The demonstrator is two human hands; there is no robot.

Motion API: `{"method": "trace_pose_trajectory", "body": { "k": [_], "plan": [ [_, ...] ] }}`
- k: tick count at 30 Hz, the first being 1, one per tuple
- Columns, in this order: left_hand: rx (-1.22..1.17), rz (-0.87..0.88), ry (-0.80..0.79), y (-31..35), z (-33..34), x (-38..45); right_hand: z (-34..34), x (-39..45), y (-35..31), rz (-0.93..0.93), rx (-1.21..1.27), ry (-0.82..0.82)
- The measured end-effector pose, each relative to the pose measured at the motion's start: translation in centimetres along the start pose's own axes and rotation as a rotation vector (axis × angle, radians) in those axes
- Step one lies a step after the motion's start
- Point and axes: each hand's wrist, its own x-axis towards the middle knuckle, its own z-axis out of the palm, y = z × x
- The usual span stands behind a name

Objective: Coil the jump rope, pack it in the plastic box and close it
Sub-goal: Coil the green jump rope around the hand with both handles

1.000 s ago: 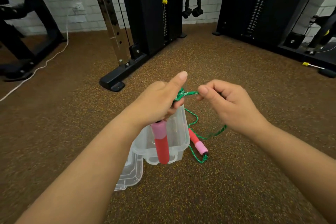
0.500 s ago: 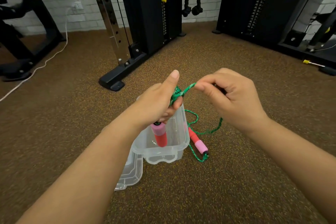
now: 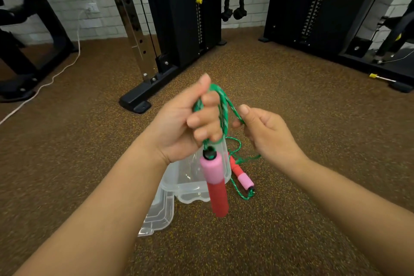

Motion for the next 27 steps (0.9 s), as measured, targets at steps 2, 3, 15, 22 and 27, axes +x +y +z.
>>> {"method": "trace_pose_trajectory", "body": {
  "k": [2,3,15,22,27],
  "plan": [
    [-0.144,0.093,0.078,0.8,0.0,0.1,0.1,-1.0,1.2,-0.134,-0.157,0.059],
    [-0.183,0.137,0.114,1.0,0.0,0.1,0.1,-1.5,1.6,-0.186,-0.236,0.046],
    [0.229,0.020,0.272,0.3,0.0,0.4,0.0,-3.7,-3.3,-0.388,-0.211,-0.112],
    [0.601,-0.224,0.067,-0.3,0.2,-0.1,-2.0,-0.1,-5.4,-0.293,-0.136,-0.052],
    [0.535,-0.225,-0.012,-0.4,0.1,-0.4,-1.5,1.2,-3.1,-0.153,-0.154,-0.064]
  ]
}}
